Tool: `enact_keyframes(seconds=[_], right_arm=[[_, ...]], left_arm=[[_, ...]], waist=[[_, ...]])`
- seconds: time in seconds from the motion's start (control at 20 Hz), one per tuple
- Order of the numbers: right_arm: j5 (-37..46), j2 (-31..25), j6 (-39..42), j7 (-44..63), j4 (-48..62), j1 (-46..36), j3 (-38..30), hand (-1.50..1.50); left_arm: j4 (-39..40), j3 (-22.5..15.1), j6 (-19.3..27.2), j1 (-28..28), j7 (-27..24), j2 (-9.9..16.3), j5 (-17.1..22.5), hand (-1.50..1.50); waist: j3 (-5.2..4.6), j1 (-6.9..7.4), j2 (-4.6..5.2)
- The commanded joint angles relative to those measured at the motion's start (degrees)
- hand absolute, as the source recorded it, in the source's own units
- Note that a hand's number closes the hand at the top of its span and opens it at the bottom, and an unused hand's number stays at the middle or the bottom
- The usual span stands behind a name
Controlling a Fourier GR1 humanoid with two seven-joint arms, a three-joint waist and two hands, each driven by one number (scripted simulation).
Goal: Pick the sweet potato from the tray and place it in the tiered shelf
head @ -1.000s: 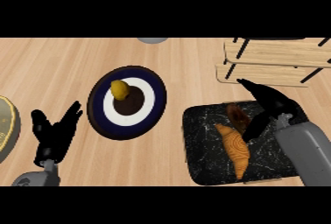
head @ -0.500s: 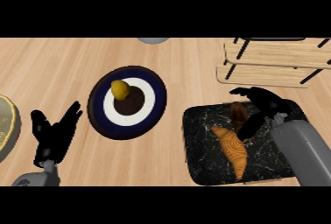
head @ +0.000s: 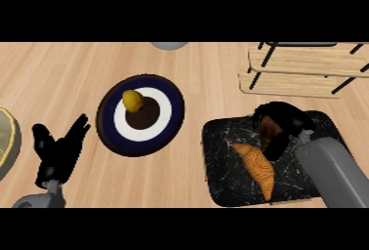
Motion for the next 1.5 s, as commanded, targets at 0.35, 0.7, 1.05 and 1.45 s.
enact_keyframes(seconds=[0.35, 0.7, 1.05, 1.45], right_arm=[[-1.3, 6.1, -1.9, 10.5, -21.0, 10.8, -2.8, 1.5], [-2.4, 10.6, -5.5, 20.1, -41.6, 11.2, -5.6, 1.5], [-5.0, 9.3, 3.8, 41.8, -60.9, 0.8, -12.6, 1.5], [-17.2, -1.2, 10.7, 47.8, -52.9, -16.3, -30.9, 1.5]], left_arm=[[4.2, 2.3, -1.3, -2.3, 0.1, 0.2, 0.6, 0.0], [-0.6, -0.9, 1.5, 1.0, 1.8, -3.6, -1.0, 0.0], [1.7, 0.4, -0.5, 1.5, 0.0, -1.7, -1.2, 0.0], [-3.0, -0.2, -0.1, 2.3, 3.9, -2.4, -0.7, 0.0]], waist=[[0.42, -0.69, 0.89], [0.43, -1.1, 0.64], [0.33, -0.94, 0.7], [0.44, -0.03, 0.82]])
